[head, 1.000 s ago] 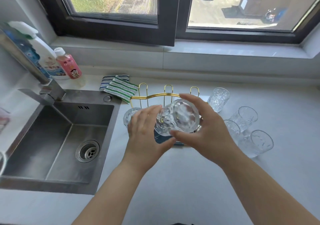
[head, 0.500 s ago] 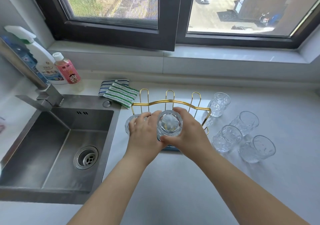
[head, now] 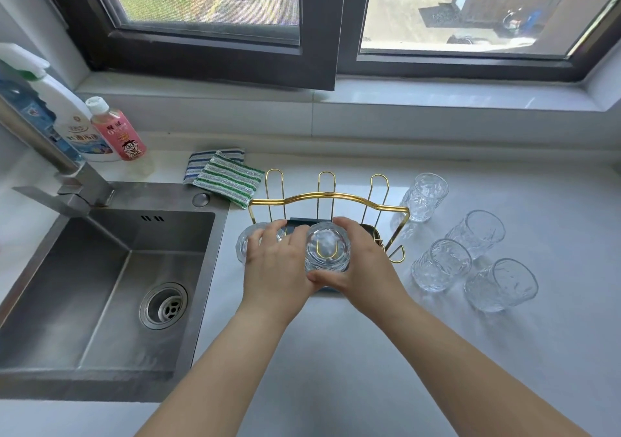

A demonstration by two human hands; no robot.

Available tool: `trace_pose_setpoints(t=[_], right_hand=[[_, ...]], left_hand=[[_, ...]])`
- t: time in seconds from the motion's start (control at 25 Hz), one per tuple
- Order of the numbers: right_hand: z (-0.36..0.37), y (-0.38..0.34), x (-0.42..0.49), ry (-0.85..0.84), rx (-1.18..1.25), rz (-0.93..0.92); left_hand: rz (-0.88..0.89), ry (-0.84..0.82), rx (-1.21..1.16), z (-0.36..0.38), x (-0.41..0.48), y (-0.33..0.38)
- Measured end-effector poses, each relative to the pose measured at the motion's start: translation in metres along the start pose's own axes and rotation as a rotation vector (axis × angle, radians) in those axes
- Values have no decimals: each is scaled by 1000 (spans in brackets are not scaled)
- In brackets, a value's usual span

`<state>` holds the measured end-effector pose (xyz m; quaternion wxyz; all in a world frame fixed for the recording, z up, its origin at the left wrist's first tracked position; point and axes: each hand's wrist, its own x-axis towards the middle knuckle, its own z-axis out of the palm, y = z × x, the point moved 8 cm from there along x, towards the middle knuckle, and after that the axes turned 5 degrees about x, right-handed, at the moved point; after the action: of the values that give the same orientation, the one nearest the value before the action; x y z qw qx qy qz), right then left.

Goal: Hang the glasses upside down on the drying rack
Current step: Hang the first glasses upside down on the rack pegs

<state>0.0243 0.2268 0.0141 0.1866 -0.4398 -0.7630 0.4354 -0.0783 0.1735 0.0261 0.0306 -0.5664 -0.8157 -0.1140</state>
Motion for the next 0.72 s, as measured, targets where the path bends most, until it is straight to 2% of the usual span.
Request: trace_pose_setpoints(t=[0.2,0.4,0.56,0.64,0.72], right_hand=[[2,1,-1,-28,2,0],[-10,-1,-14,21,43,-48],[-37,10,-44,93,146,-91],[-59,28,-60,169,218,-82],[-80,51,-75,237,224,-49]], left_hand=[[9,-39,9,0,0,2],[75,22,27,-4,-11,7],[179,256,-277,-26,-42,37],[321,238,-429,-23,-58,68],[420,120,-498,-6,-69,100]])
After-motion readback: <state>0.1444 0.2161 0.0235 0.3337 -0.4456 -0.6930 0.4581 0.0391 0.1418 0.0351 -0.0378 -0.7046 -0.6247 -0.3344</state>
